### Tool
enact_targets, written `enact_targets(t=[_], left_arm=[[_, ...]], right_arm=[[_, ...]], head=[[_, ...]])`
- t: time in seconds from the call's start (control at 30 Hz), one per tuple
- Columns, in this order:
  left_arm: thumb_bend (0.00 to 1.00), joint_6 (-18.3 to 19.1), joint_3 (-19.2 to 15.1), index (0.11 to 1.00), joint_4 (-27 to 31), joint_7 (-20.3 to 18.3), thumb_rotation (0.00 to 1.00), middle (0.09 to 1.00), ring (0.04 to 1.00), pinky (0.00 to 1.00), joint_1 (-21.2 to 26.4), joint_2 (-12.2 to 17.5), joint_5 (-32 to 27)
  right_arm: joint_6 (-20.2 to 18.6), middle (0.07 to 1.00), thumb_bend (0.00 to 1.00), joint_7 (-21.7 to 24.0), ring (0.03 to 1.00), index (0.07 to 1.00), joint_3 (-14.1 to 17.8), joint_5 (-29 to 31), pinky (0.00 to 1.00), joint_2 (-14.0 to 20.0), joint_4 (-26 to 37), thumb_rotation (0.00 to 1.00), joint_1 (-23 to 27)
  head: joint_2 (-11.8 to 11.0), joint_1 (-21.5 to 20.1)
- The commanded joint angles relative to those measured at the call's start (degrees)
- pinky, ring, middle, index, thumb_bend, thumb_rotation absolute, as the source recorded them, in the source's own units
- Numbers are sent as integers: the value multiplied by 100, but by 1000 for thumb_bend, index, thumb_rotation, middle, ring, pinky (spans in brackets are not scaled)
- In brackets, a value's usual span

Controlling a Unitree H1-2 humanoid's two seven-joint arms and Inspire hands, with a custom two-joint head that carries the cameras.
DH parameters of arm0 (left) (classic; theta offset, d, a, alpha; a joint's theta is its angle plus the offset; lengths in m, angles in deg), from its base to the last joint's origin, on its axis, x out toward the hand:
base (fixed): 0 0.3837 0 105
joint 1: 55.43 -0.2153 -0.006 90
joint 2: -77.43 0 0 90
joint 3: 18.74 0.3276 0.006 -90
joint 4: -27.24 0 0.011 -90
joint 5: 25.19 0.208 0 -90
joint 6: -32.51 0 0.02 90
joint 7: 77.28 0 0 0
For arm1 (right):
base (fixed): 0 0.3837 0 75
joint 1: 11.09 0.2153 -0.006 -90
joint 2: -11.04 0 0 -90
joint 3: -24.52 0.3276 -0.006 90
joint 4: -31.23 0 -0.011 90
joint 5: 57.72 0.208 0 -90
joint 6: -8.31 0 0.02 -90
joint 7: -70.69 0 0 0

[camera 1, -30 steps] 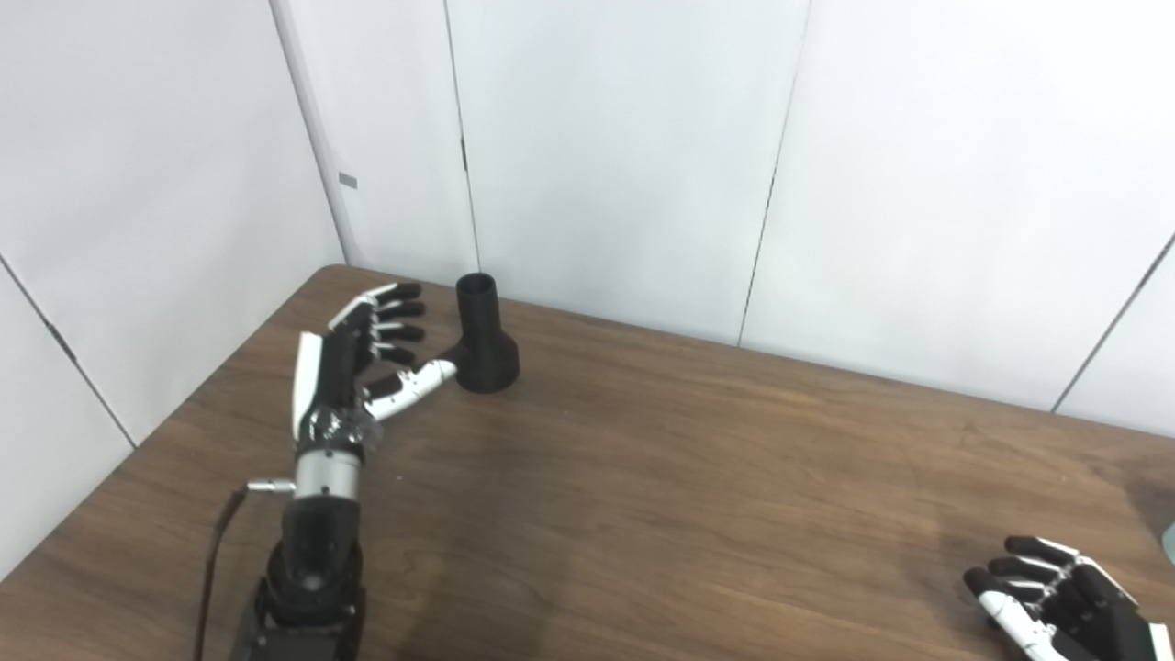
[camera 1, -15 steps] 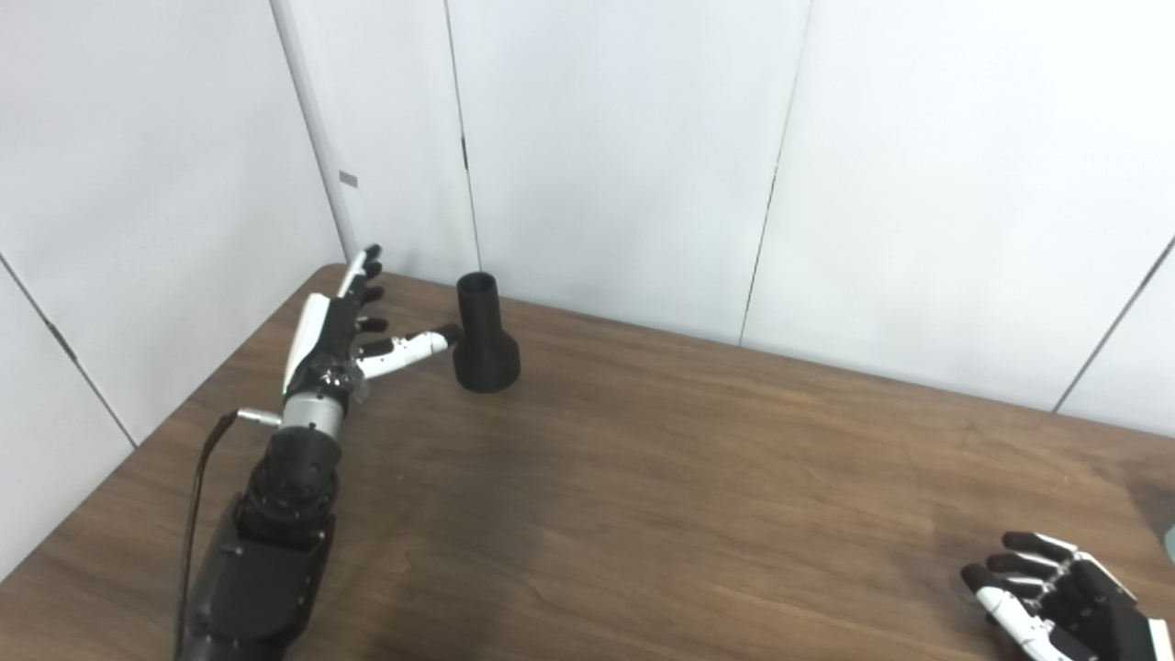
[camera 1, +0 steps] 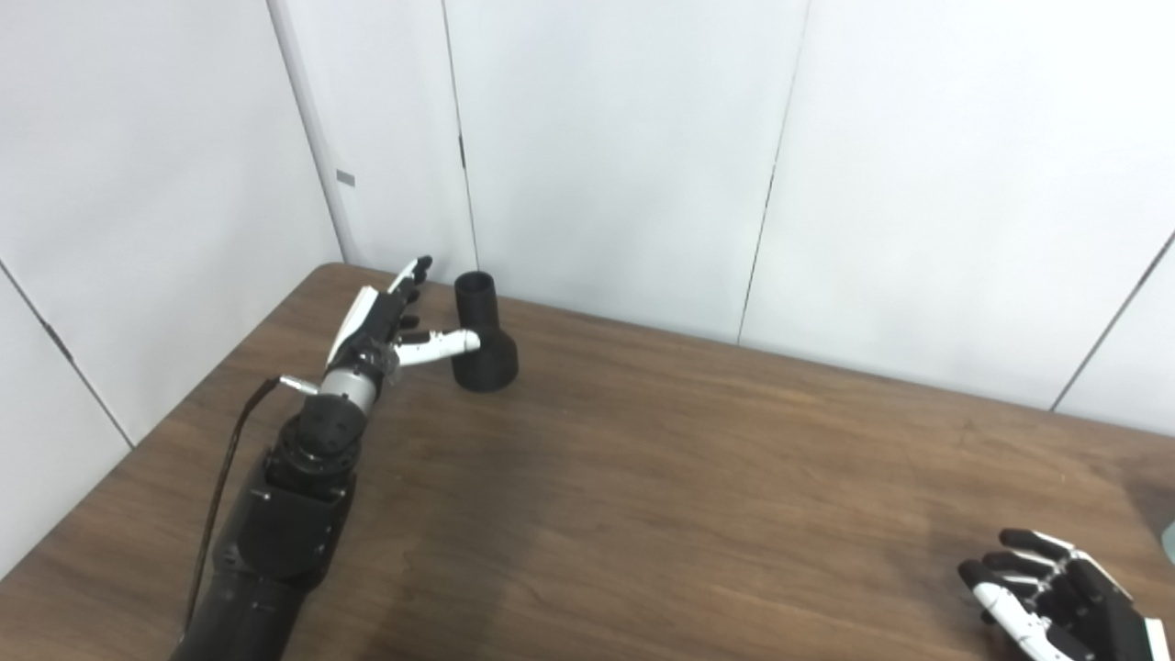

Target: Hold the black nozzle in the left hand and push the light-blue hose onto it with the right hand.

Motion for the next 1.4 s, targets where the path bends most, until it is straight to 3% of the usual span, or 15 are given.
enact_targets(t=[0.0, 0.1, 0.13, 0.2, 0.37, 0.47, 0.63, 0.73, 0.77, 0.87, 0.93, 1.0, 1.07, 1.17, 1.37], left_arm=[[1000, -209, 8, 1000, 42, 45, 326, 986, 972, 871, 322, 194, 12], [1000, -200, 33, 999, -47, 97, 309, 962, 931, 774, 363, 162, 39], [1000, -199, 39, 996, -69, 109, 295, 820, 690, 529, 375, 148, 36], [1000, -212, 75, 994, -134, 125, 287, 727, 546, 378, 407, 134, 53], [1000, -287, 300, 996, -303, 193, 349, 722, 599, 391, 491, 158, 285], [1000, -374, 299, 1000, -403, 196, 331, 584, 440, 269, 530, 77, 178], [1000, -508, 304, 984, -535, 288, 298, 692, 429, 272, 585, -79, 137], [1000, -594, 365, 978, -673, 354, 292, 488, 237, 153, 638, -124, 161], [1000, -642, 403, 975, -736, 387, 295, 535, 220, 142, 660, -127, 208], [1000, -718, 493, 967, -847, 436, 310, 603, 279, 171, 698, -118, 291], [1000, -789, 556, 963, -958, 448, 311, 741, 471, 299, 732, -115, 340], [1000, -857, 589, 962, -1067, 449, 309, 726, 510, 331, 757, -122, 355], [1000, -925, 643, 958, -1155, 454, 306, 831, 709, 502, 772, -115, 393], [999, -921, 714, 962, -1222, 457, 310, 944, 898, 760, 782, -117, 430], [986, -911, 806, 972, -1228, 502, 306, 1000, 998, 948, 772, -127, 482]], right_arm=[[19, 493, 506, 112, 387, 529, 16, 171, 279, 17, 328, 0, 53], [-20, 500, 506, 76, 390, 526, -9, 128, 289, 5, 393, 0, 18], [-15, 501, 506, 65, 389, 526, -14, 109, 290, 4, 406, 0, 4], [9, 498, 506, 60, 389, 528, -5, 114, 290, 9, 398, 0, -16], [18, 498, 506, 28, 387, 530, 51, 154, 292, -6, 343, 0, -24], [5, 497, 505, 41, 382, 533, 66, 204, 284, -17, 342, 0, -38], [98, 496, 505, 54, 382, 535, 35, 135, 284, 11, 333, 0, -72], [140, 491, 505, 76, 379, 537, 29, 146, 276, 20, 327, 0, -87], [171, 491, 505, 84, 381, 536, 21, 136, 279, 27, 323, 0, -91], [209, 490, 505, 81, 382, 537, 10, 116, 279, 26, 327, 0, -101], [215, 490, 505, 81, 381, 537, 26, 152, 278, 17, 318, 0, -101], [195, 490, 505, 76, 380, 538, 33, 167, 279, 9, 334, 0, -105], [179, 487, 504, 72, 378, 541, 35, 168, 280, 8, 345, 0, -105], [172, 482, 504, 69, 377, 544, 48, 183, 280, 7, 331, 0, -95], [213, 478, 504, 100, 377, 545, 64, 231, 278, 30, 271, 0, -80]], head=[[6, -21], [20, -68], [23, -87], [29, -99], [46, -106], [72, -137], [88, -167], [103, -202], [109, -211], [131, -233], [134, -241], [146, -253], [151, -258], [175, -259], [175, -256]])
